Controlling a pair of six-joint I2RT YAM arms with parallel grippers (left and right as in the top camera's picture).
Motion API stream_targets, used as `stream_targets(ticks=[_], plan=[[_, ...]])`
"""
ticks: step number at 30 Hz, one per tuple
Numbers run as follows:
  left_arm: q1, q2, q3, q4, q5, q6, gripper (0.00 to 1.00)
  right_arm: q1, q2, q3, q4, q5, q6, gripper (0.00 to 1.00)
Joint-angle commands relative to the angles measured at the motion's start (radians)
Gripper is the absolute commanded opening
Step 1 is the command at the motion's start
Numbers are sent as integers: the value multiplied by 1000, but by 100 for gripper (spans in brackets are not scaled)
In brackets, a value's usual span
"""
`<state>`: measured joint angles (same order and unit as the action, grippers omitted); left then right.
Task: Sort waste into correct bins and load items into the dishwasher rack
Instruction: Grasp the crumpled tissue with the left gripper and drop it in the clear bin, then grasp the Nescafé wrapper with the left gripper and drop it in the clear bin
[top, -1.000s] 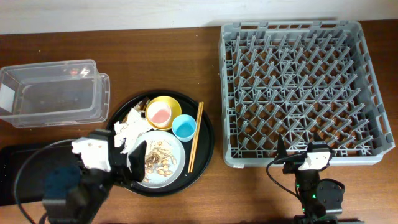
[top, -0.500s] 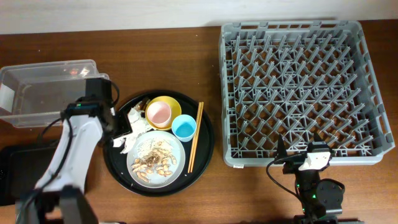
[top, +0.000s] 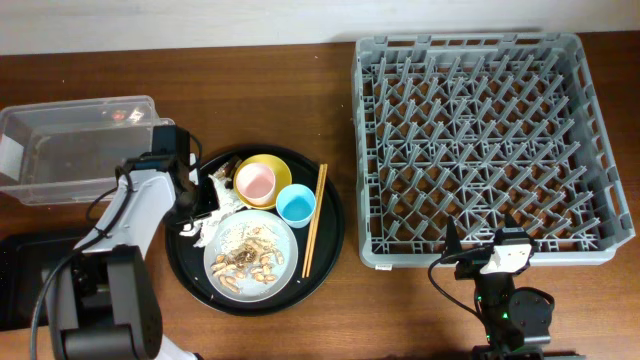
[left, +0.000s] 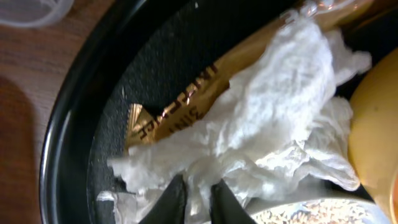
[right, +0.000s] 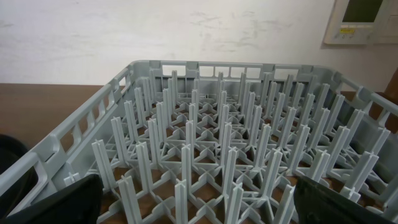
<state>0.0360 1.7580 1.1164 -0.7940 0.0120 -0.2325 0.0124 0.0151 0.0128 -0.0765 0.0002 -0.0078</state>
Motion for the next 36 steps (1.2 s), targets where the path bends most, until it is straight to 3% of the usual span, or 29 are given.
stream_targets(ticks=[1, 4, 9, 15, 18, 21, 25, 27, 28, 30, 31, 33, 35, 36], plan=[[3, -6, 89, -124, 11, 2, 1, -8, -6, -7, -4, 5, 2, 98], [3, -103, 149, -248, 51, 2, 1, -8, -6, -7, -4, 5, 2, 98], [4, -309, 149, -239, 71, 2, 1, -8, -6, -7, -4, 5, 2, 98], [5, -498, 149, 11, 105, -51, 1, -8, -6, -7, -4, 5, 2, 98], [36, -505, 148, 196, -32, -100, 1, -8, -6, -7, -4, 5, 2, 98], [144, -459, 148, 343, -178, -100, 1, -8, -6, -7, -4, 5, 2, 98], [309, -260, 148, 513, -177, -92, 1, -8, -6, -7, -4, 5, 2, 98], [345, -192, 148, 574, -177, -92, 38, -8, -6, -7, -4, 5, 2, 98], [356, -169, 148, 606, -177, -88, 38, -8, -6, -7, -4, 5, 2, 98], [360, -163, 148, 626, -176, -89, 63, -8, -6, -7, -4, 5, 2, 98], [360, -169, 148, 621, -166, -89, 68, -8, -6, -7, -4, 5, 2, 98], [360, -243, 148, 605, -83, -89, 68, -8, -6, -7, -4, 5, 2, 98], [360, -380, 148, 524, 179, -89, 69, -8, -6, -7, -4, 5, 2, 98], [360, -466, 148, 386, 324, -89, 77, -8, -6, -7, -4, 5, 2, 98]])
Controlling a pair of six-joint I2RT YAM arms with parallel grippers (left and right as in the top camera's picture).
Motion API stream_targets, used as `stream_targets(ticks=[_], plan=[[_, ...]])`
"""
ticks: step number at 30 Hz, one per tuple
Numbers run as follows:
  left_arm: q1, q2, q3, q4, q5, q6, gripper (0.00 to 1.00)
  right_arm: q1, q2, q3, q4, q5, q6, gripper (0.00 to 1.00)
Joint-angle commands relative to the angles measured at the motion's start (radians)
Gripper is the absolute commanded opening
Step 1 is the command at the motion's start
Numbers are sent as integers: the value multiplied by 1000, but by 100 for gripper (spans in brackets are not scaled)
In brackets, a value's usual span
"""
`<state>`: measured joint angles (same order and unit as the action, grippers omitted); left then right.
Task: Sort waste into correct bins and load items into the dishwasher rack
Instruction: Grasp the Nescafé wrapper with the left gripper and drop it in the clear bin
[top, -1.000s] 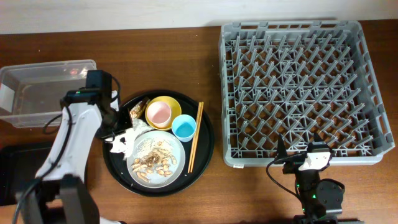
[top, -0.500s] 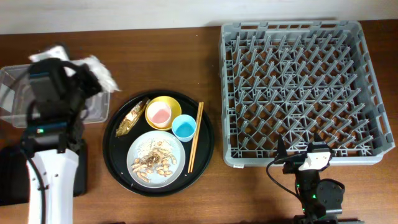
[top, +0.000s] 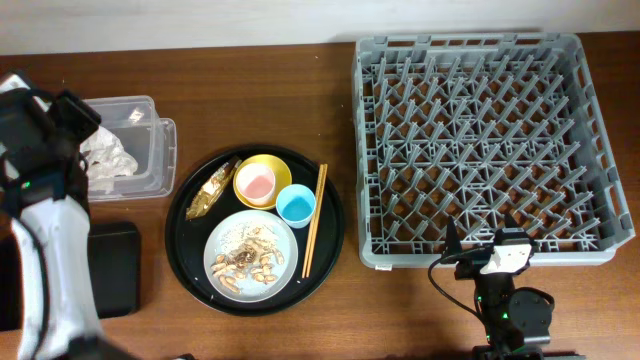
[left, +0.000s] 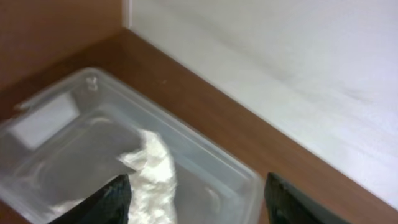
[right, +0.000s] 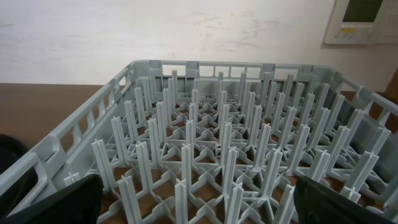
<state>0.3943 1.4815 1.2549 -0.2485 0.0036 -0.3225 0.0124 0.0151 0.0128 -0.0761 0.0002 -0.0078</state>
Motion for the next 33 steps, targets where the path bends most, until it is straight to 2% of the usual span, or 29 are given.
stream_targets(ticks=[1, 2, 3, 5, 6, 7, 9, 14, 21, 22, 23, 24, 25, 26, 27, 30, 32, 33], plan=[[0, -219, 9, -255, 364, 1, 77, -8, -6, -7, -4, 5, 2, 98], [-19, -238, 8, -404, 367, 1, 77, -8, -6, -7, -4, 5, 2, 98], [-62, -230, -1, -507, 367, 2, 81, -8, -6, -7, -4, 5, 2, 98], [-212, -166, -45, -567, 359, 171, 81, -8, -6, -7, -4, 5, 2, 98], [-272, -124, -47, -572, 268, 190, 81, -8, -6, -7, -4, 5, 2, 98], [-349, -49, -47, -571, 96, 190, 81, -8, -6, -7, -4, 5, 2, 98], [-398, 56, -47, -564, -49, 190, 81, -8, -6, -7, -4, 5, 2, 98], [-400, 286, -47, -445, -79, 190, 81, -8, -6, -7, -4, 5, 2, 98], [-400, 489, -47, -373, -80, 220, 83, -8, -6, -7, -4, 5, 2, 99], [-400, 499, -47, -373, -80, 220, 80, -8, -6, -7, -4, 5, 2, 98], [-400, 499, -46, -372, -79, 220, 64, -8, -6, -7, -4, 5, 2, 98], [-400, 499, -39, -378, -79, 219, 38, -8, -6, -7, -4, 5, 2, 98], [-400, 497, -25, -396, -79, 219, 31, -8, -6, -7, -4, 5, 2, 98], [-400, 493, 2, -430, -79, 219, 20, -8, -6, -7, -4, 5, 2, 98], [-400, 476, 85, -520, -79, 218, 4, -8, -6, -7, -4, 5, 2, 98], [-389, 427, 202, -618, -77, 203, 1, -8, -6, -7, -4, 5, 2, 98], [-376, 378, 240, -611, -77, 204, 1, -8, -6, -7, -4, 5, 2, 98], [-360, 339, 253, -551, -80, 204, 1, -8, -6, -7, -4, 5, 2, 98]])
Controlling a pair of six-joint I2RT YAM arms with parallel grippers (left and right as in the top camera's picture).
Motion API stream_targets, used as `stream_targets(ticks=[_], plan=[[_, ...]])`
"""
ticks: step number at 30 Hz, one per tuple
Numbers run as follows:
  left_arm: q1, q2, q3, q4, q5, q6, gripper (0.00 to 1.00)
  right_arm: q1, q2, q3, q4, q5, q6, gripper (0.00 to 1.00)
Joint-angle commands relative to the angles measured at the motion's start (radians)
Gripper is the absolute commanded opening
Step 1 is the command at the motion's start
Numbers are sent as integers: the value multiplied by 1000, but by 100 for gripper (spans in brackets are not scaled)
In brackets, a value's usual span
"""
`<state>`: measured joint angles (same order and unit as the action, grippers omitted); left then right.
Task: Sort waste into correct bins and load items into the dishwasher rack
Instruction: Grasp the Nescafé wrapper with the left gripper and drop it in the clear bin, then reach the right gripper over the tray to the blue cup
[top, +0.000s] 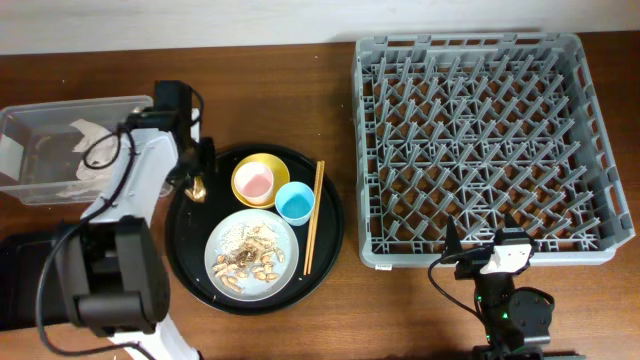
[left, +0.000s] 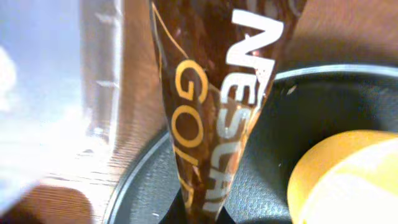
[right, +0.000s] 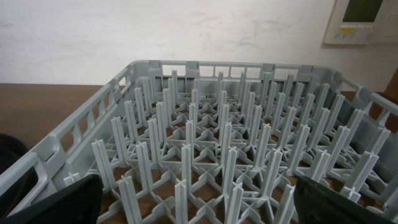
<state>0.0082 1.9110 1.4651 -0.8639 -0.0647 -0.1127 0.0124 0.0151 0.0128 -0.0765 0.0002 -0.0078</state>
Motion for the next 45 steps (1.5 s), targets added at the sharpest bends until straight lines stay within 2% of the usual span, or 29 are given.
stream_targets(ticks=[1, 2, 5, 6, 7, 8, 9, 10, 11, 12, 15, 19, 21, 24, 34, 35, 36, 37, 38, 39, 40, 42, 44, 45], plan=[[45, -108, 42, 113, -12, -13, 1, -8, -6, -7, -4, 5, 2, 98], [78, -117, 42, 159, -13, -56, 1, -8, -6, -7, -4, 5, 2, 99], [245, -118, 42, 245, -11, -436, 1, -8, -6, -7, -4, 5, 2, 98], [292, -118, 42, 274, -11, -444, 2, -8, -6, -7, -4, 5, 2, 98], [341, -118, 42, 297, -11, -444, 15, -8, -6, -7, -4, 5, 2, 98], [381, -117, 42, 307, -11, -443, 20, -8, -6, -7, -4, 5, 2, 98], [418, -114, 42, 318, -11, -444, 47, -8, -6, -7, -4, 5, 1, 98], [433, -114, 42, 319, -11, -443, 82, -8, -6, -7, -4, 5, 2, 98], [455, -114, 42, 318, -11, -443, 97, -8, -6, -7, -4, 5, 2, 98], [472, -114, 42, 304, -11, -443, 99, -8, -6, -7, -4, 5, 2, 98], [494, -177, 42, 232, -11, -444, 99, -8, -6, -7, -4, 5, 2, 98], [555, -414, 42, 125, -54, -443, 99, -8, -6, -7, -4, 5, 2, 98], [571, -451, 42, -34, -56, -443, 99, -8, -6, -7, -4, 5, 2, 98], [571, -451, 42, -185, -56, -443, 99, -8, -6, -7, -4, 5, 2, 98], [571, -451, 42, -198, -56, -443, 99, -8, -6, -7, 15, 8, 2, 98], [571, -451, 42, -198, -56, -443, 99, -6, -6, -7, 58, -70, 10, 98], [571, -451, 42, -198, -56, -443, 99, -6, -6, -7, 143, -293, 137, 98], [571, -451, 42, -198, -56, -443, 99, -6, -6, -7, 233, -615, 355, 98], [571, -451, 42, -198, -56, -443, 99, -6, -6, -7, 327, -731, 510, 98], [571, -451, 42, -198, -56, -443, 99, -6, -6, -7, 416, -717, 581, 98], [571, -451, 42, -198, -56, -443, 99, -6, -6, -7, 551, -681, 720, 98], [571, -451, 42, -198, -56, -443, 99, -6, -6, -5, 646, -631, 924, 98], [571, -451, 42, -198, -56, -443, 99, -6, -3, 57, 609, -643, 951, 99], [571, -451, 42, -198, -56, -443, 99, -6, 14, 117, 520, -642, 918, 98]])
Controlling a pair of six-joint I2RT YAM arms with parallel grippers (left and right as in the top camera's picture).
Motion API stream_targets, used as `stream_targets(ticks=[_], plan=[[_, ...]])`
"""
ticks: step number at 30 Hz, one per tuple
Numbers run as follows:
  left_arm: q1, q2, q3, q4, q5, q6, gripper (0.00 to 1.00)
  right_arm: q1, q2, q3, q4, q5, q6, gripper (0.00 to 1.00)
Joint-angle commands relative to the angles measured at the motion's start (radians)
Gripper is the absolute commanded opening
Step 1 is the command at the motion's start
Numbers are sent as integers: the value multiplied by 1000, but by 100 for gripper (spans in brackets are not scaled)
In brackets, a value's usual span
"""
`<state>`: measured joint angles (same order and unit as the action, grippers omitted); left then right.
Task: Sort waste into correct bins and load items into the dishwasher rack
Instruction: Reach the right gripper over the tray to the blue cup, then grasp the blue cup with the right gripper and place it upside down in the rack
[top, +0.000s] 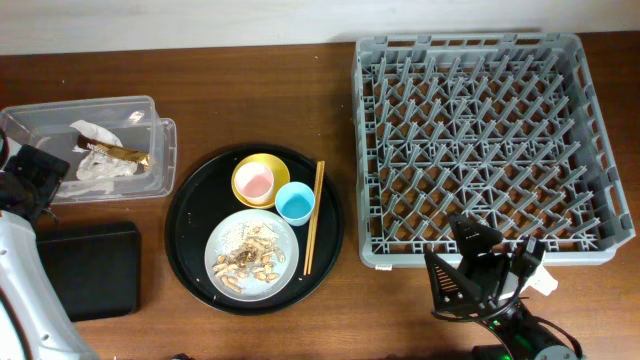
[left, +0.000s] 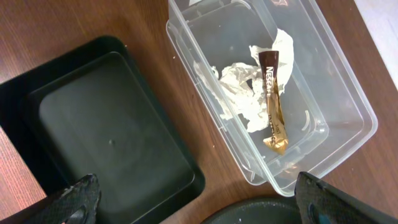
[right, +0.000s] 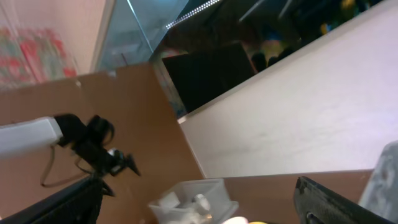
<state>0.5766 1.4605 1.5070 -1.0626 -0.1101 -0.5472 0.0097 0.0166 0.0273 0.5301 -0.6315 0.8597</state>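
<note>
A clear plastic bin (top: 160, 150) at the far left holds a crumpled white napkin (left: 239, 93) with a brown-gold coffee sachet (left: 272, 99) lying on it. My left gripper (left: 199, 208) hangs open and empty high over the bins, at the table's left edge (top: 35, 175). On the round black tray (top: 185, 250) stand a yellow bowl (top: 277, 172) with a pink cup (top: 254, 181), a blue cup (top: 295, 204), chopsticks (top: 313, 220) and a white plate (top: 285, 268) of food scraps. My right gripper (top: 485, 275) is open, raised at the grey dishwasher rack's (top: 365, 150) front edge.
A black rectangular bin (left: 93, 130) lies in front of the clear bin, left of the tray (top: 85, 270). The right wrist view looks left across the table at the wall, the clear bin (right: 193, 208) and my left arm (right: 87, 143).
The sachet, held by my left gripper over the tray's left rim, now lies in the clear bin. That gripper is open and further left. My right arm has lifted and tilted up.
First my left gripper was shut on the napkin on the tray. Then the napkin lay in the clear bin under the open gripper. Then the gripper held the sachet beside the bin. Now both lie in the bin; the right arm moved only at the end.
</note>
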Motion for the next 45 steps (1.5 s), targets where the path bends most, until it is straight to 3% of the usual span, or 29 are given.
stream_targets(ticks=[1, 4, 5, 7, 9, 10, 12, 16, 17, 18, 20, 21, 23, 25, 30, 32, 37, 45], plan=[[2, 0, 0, 1, -11, -9, 99, -3, 80, 217, -230, 13, -65, 98], [2, 0, 0, 1, -11, -9, 99, -3, 490, 640, -501, -195, -327, 98], [2, 0, 0, 1, -11, -9, 99, 14, 689, 850, -762, -202, -497, 98], [2, 0, 0, -1, -11, -9, 99, 168, 928, 1128, -1095, -32, -657, 98], [2, 0, 0, -1, -11, -9, 99, 514, 1175, 1371, -1304, 353, -699, 98], [2, 0, 0, -1, -11, -9, 99, 668, 1279, 1451, -1337, 520, -698, 98], [3, 0, 0, -1, -11, -9, 99, 826, 1444, 1532, -1336, 673, -698, 98], [2, 0, 0, -2, -11, -9, 99, 894, 1714, 1533, -1221, 670, -694, 100], [2, 0, 0, -2, -11, -9, 99, 894, 1759, 1533, -1209, 670, -694, 89], [2, 0, 0, -2, -11, -9, 99, 894, 1815, 1533, -1201, 693, -683, 85], [2, 0, 0, -2, -11, -9, 99, 894, 1860, 1532, -1203, 742, -657, 83], [2, 0, 0, -2, -11, -9, 99, 893, 1886, 1532, -1215, 741, -657, 75], [2, 0, 0, -2, -11, -9, 99, 894, 1904, 1527, -1253, 742, -657, 71], [2, 0, 0, -2, -11, -9, 99, 893, 1915, 1527, -1266, 742, -657, 55], [3, 0, 0, -2, -11, -9, 99, 893, 2014, 1527, -1252, 758, -661, 55], [2, 0, 0, -2, -11, -9, 99, 893, 2015, 1527, -1252, 790, -661, 45], [2, 0, 0, -2, -11, -9, 99, 893, 2009, 1528, -1259, 794, -661, 30], [3, 0, 0, -2, -11, -9, 99, 893, 1985, 1547, -1290, 794, -661, 16]])
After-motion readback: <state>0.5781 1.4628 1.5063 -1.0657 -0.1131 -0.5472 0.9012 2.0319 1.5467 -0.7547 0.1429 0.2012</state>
